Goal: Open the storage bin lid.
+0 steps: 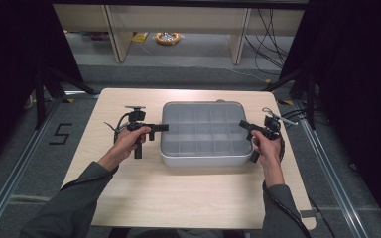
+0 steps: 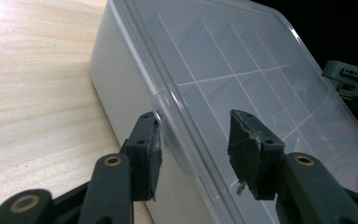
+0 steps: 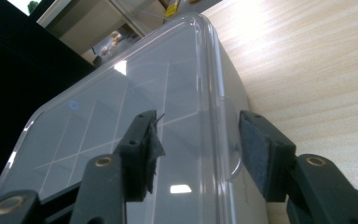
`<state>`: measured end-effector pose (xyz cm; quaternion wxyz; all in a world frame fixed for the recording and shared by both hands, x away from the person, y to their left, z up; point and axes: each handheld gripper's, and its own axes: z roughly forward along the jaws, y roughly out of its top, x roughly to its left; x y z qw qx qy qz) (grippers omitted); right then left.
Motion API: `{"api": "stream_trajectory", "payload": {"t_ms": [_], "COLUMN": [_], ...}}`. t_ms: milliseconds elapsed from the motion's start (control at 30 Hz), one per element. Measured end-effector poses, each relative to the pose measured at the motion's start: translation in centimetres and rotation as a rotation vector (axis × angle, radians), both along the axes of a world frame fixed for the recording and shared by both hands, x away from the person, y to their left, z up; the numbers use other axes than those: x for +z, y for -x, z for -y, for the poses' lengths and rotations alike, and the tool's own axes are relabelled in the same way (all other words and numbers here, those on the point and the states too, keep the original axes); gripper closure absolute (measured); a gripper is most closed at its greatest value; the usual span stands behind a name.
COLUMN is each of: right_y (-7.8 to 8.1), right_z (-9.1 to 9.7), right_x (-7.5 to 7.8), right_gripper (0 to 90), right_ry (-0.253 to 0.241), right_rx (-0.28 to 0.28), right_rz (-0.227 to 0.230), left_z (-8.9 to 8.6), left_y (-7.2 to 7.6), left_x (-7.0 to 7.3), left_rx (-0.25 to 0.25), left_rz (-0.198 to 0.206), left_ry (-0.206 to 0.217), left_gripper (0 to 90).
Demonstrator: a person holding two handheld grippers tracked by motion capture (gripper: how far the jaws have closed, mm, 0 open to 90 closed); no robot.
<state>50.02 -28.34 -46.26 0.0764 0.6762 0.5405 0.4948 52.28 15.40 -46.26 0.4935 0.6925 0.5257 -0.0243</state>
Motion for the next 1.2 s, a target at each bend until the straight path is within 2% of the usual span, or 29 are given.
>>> {"api": "stream_trajectory", "payload": {"t_ms": [33, 100, 133, 167, 200, 267, 300, 333, 367, 433, 500, 533, 600, 667, 700, 733, 867, 900, 933, 967, 1033, 1067, 1100, 1167, 1200], "right_y": [0.2, 0.4, 0.4, 0.4, 0.5, 0.6, 0.8, 0.8, 0.8, 0.9, 1.0, 1.2, 1.3, 1.3, 1.6, 1.8, 2.1, 2.5, 2.6, 3.0, 3.3, 3.4, 3.6, 3.8, 3.9], "right_z": [-0.1, -0.1, -0.1, -0.1, -0.2, -0.2, 0.1, 0.0, 0.0, -0.2, -0.3, -0.2, 0.2, 0.2, 0.1, 0.1, 0.2, 0.4, 0.5, 0.3, 0.4, 0.4, 0.3, 0.2, 0.3], "right_x": [0.1, 0.3, 0.3, 0.3, 0.5, 0.7, 0.6, 0.8, 0.8, 0.9, 1.0, 1.2, 1.2, 1.4, 1.7, 1.9, 2.3, 2.7, 2.7, 3.1, 3.5, 3.6, 3.9, 4.3, 4.4], "right_gripper": [51.9, 54.1, 54.9, 54.9, 55.5, 56.1, 57.4, 58.6, 58.6, 60.1, 60.8, 62.8, 64.2, 64.3, 65.3, 66.0, 65.6, 66.5, 66.9, 67.1, 68.1, 69.1, 69.2, 69.2, 69.3], "right_ry": [-0.015, -0.011, -0.009, -0.009, -0.033, -0.062, -0.036, -0.067, -0.067, -0.036, -0.044, -0.052, -0.023, -0.022, -0.060, -0.075, -0.085, -0.141, -0.090, -0.105, -0.079, -0.082, -0.110, -0.121, -0.090], "right_rx": [-0.014, -0.022, -0.024, -0.024, -0.046, -0.058, -0.037, -0.063, -0.063, -0.073, -0.078, -0.092, -0.075, -0.082, -0.092, -0.094, -0.096, -0.075, -0.062, -0.066, -0.060, -0.065, -0.079, -0.072, -0.063], "right_rz": [-0.026, -0.020, 0.005, 0.005, -0.016, -0.009, -0.014, 0.003, 0.003, 0.022, 0.018, 0.038, 0.084, 0.089, 0.087, 0.092, 0.106, 0.125, 0.151, 0.106, 0.117, 0.124, 0.125, 0.138, 0.159], "left_z": [0.0, 0.1, 0.1, 0.1, 0.1, 0.1, 0.1, 0.2, 0.2, 0.1, 0.0, 0.0, -0.1, -0.2, -0.2, -0.2, -0.4, -0.6, -0.7, -0.8, -0.9, -0.9, -1.0, -1.0, -1.0], "left_y": [0.0, 0.1, 0.1, 0.1, 0.2, 0.2, 0.3, 0.4, 0.4, 0.6, 0.7, 0.9, 1.1, 1.2, 1.3, 1.6, 2.0, 2.2, 2.3, 2.7, 2.9, 3.1, 3.3, 3.5, 3.6], "left_x": [0.0, 0.0, 0.0, 0.0, 0.0, -0.1, -0.1, 0.1, 0.1, 0.3, 0.7, 1.0, 1.4, 1.6, 1.8, 2.1, 2.8, 3.0, 3.3, 3.6, 3.8, 4.0, 4.1, 4.2, 4.3], "left_rx": [-0.001, 0.008, 0.008, 0.008, 0.011, 0.014, 0.015, 0.025, 0.025, 0.034, 0.036, 0.038, 0.040, 0.035, 0.039, 0.038, 0.045, 0.037, 0.031, 0.030, 0.028, 0.031, 0.026, 0.027, 0.023], "left_rz": [-0.001, -0.001, 0.000, 0.000, 0.002, 0.002, 0.004, 0.012, 0.012, 0.027, 0.044, 0.050, 0.058, 0.061, 0.063, 0.080, 0.098, 0.094, 0.100, 0.111, 0.113, 0.110, 0.106, 0.118, 0.121], "left_ry": [0.000, -0.002, -0.011, -0.011, -0.011, -0.002, -0.001, -0.008, -0.008, -0.003, 0.000, 0.006, 0.024, 0.027, 0.031, 0.030, 0.046, 0.049, 0.056, 0.073, 0.076, 0.092, 0.094, 0.099, 0.099], "left_gripper": [53.6, 53.8, 53.7, 53.3, 53.3, 53.5, 53.6, 53.6, 54.0, 56.3, 56.8, 58.0, 60.0, 61.2, 61.4, 61.4, 61.4, 61.5, 61.8, 62.0, 62.0, 62.3, 62.6, 62.5, 61.7]}}
